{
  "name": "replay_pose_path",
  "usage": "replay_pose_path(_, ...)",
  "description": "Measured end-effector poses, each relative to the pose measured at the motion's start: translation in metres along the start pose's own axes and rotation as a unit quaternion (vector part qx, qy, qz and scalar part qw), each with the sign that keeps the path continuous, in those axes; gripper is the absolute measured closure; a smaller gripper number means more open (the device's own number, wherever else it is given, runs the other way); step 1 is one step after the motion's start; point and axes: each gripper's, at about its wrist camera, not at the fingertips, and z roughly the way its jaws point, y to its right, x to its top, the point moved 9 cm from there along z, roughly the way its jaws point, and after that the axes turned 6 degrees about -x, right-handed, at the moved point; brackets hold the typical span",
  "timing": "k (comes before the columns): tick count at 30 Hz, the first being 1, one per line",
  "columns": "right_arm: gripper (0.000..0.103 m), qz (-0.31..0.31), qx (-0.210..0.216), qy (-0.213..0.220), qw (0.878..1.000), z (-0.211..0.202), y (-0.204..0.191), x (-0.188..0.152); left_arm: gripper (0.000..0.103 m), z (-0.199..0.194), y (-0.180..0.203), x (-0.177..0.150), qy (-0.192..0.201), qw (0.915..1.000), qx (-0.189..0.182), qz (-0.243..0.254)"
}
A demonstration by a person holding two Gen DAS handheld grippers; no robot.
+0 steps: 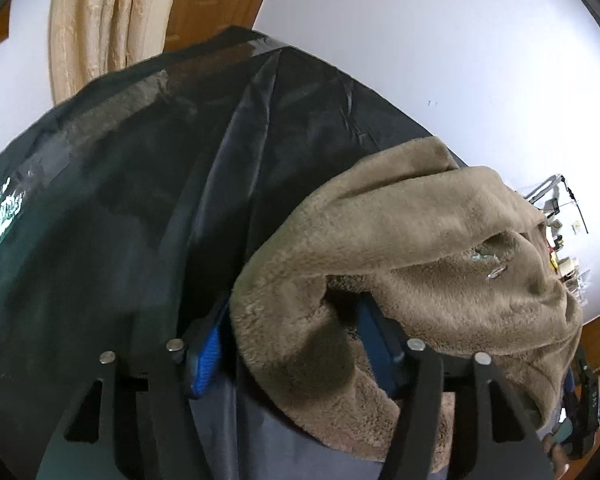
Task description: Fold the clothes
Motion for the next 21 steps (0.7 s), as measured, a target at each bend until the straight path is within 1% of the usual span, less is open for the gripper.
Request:
replay_pose_path(5,0.019,0.0,0.005,0.001,1.0,-0.001,0.0,0.001,0.035,0.009,0.005,0.008,0.014,0.9997,0.016,0.012)
replay_pose_path(6,0.019,-0.002,0.005,0.004,1.0,-0.002,-0.001,0.001,0.04,0.011,0.005,0.011,0.02,0.9994,0.025,0.013)
replay_pose_path(8,0.019,-0.009,0.005,0.011,1.0,-0.004,-0.003,0.003,0.086,0.017,0.005,0.014,0.019,0.9992,0.033,0.012)
replay_pose_path(11,0.019,-0.017,0.002,0.021,1.0,-0.007,-0.006,0.005,0.09,0.021,0.007,0.019,0.023,0.9992,0.032,0.0)
replay_pose_path(14,0.019,-0.018,-0.002,0.03,0.999,-0.009,-0.005,0.008,0.091,0.006,0.009,0.025,0.055,0.9981,0.025,-0.004)
replay_pose_path(18,0.019,-0.013,-0.012,0.043,0.999,-0.013,0.002,0.013,0.092,-0.045,0.002,0.053,0.128,0.9912,-0.001,-0.033)
replay_pose_path(21,0.019,-0.022,-0.018,0.058,0.998,-0.017,0.001,0.017,0.092,-0.086,-0.003,0.069,0.173,0.9841,-0.006,-0.042)
